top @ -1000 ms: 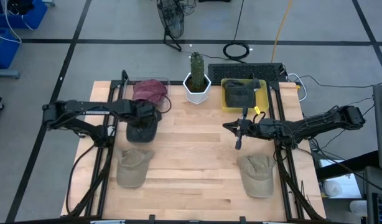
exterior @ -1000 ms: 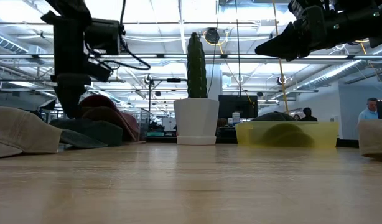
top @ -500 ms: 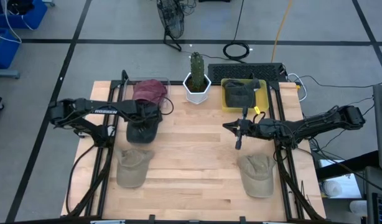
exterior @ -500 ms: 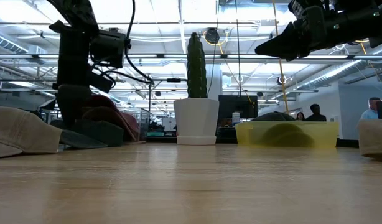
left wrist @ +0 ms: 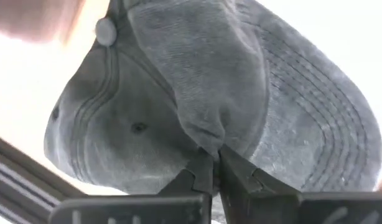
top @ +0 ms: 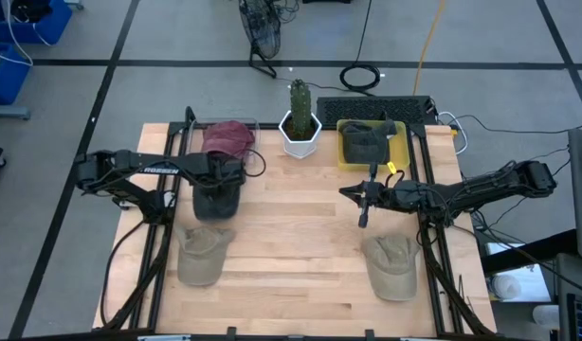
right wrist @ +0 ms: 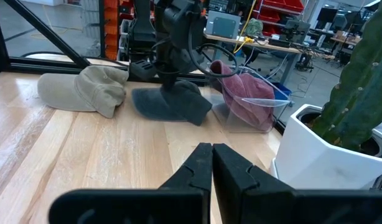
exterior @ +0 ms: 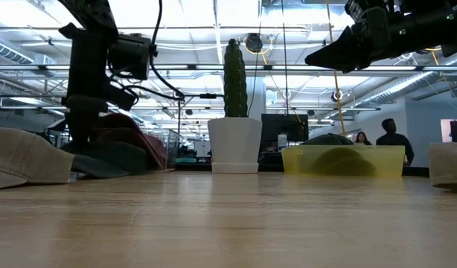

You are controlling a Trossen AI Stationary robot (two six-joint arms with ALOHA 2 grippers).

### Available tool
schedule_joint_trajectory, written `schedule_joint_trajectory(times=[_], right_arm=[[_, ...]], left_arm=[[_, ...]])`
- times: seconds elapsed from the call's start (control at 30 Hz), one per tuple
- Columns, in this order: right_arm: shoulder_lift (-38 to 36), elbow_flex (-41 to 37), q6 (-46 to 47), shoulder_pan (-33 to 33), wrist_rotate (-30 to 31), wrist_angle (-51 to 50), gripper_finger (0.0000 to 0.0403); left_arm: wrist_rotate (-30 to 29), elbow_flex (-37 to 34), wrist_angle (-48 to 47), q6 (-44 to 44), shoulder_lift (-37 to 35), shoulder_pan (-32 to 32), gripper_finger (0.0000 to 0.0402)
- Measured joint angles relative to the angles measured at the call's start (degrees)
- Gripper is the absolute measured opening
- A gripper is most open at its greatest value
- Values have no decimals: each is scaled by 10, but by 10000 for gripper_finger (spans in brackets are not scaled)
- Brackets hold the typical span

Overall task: Pick & Place hat
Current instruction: Put the black cap into the yellow bin

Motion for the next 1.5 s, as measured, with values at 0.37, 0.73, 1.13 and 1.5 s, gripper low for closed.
schedule_joint_trajectory(times=[0.37,0.73,1.13,1.5], right_arm=[[0,0,-2,0,0,0,4],[-2,0,-13,0,0,1,4],[-89,0,-40,23,0,-2,4],[-139,0,-75,47,2,-38,4]], left_arm=[[17,91,-5,-8,0,-21,15],[44,179,114,-35,0,-74,15],[48,247,210,-36,116,-107,12],[64,418,274,4,280,-107,9]])
